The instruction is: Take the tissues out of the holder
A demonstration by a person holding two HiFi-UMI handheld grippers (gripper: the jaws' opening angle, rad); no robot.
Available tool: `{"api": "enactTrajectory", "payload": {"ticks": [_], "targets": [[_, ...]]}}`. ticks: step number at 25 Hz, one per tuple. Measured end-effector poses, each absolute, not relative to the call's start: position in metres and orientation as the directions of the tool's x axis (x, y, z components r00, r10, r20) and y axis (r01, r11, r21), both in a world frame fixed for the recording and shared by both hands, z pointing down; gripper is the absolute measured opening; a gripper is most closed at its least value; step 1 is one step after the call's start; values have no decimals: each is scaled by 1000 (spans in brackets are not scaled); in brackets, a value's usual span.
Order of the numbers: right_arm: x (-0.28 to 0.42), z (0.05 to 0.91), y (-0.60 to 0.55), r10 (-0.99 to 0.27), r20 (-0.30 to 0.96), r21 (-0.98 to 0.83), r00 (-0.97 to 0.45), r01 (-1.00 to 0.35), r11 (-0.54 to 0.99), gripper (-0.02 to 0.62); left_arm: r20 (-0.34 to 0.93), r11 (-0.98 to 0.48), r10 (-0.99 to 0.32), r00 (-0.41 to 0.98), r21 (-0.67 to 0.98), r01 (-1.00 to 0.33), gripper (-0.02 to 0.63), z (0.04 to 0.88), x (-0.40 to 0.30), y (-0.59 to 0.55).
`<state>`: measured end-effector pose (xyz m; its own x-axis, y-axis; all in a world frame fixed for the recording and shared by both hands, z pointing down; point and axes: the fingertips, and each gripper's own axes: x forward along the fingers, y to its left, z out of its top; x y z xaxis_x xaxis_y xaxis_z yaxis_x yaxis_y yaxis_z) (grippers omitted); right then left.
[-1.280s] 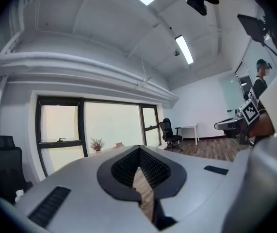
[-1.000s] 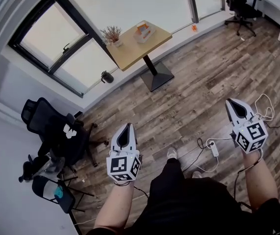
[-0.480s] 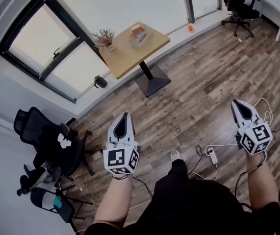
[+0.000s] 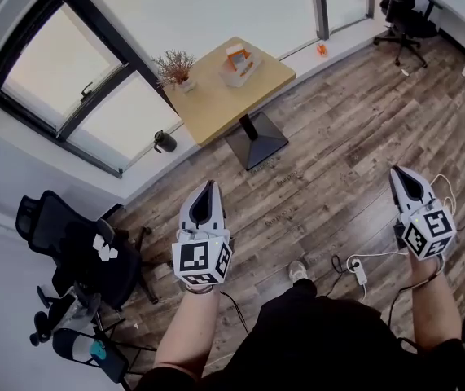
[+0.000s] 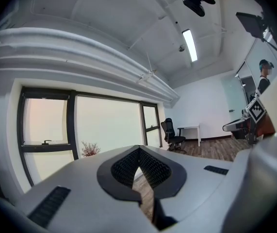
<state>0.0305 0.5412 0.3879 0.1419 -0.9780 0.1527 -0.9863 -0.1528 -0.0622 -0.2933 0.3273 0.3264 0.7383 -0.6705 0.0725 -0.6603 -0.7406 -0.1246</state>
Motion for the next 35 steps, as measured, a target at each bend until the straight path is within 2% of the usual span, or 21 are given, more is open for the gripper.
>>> {"api": "enactTrajectory", "payload": {"ticks": [11,16,22,35], "targets": [[25,395,456,-963,224,-9,148,-988,-154,5,99,-754,-657,748,-83,-651,5,355,-293,226],[42,394,427,-967,212,-10,139,-990,-144,5,92,-746,-666,740,-78,-661,5,356,-279,203],[73,404,358,-980,174,-48,93,-994,-103,5,79,-710,-704,706,-111,-695,5,349,-256,161],[148,403,199,-983,180,-76,-38,-997,24,5,119,-640,-768,629,-111,-760,5,343,-188,49]]}}
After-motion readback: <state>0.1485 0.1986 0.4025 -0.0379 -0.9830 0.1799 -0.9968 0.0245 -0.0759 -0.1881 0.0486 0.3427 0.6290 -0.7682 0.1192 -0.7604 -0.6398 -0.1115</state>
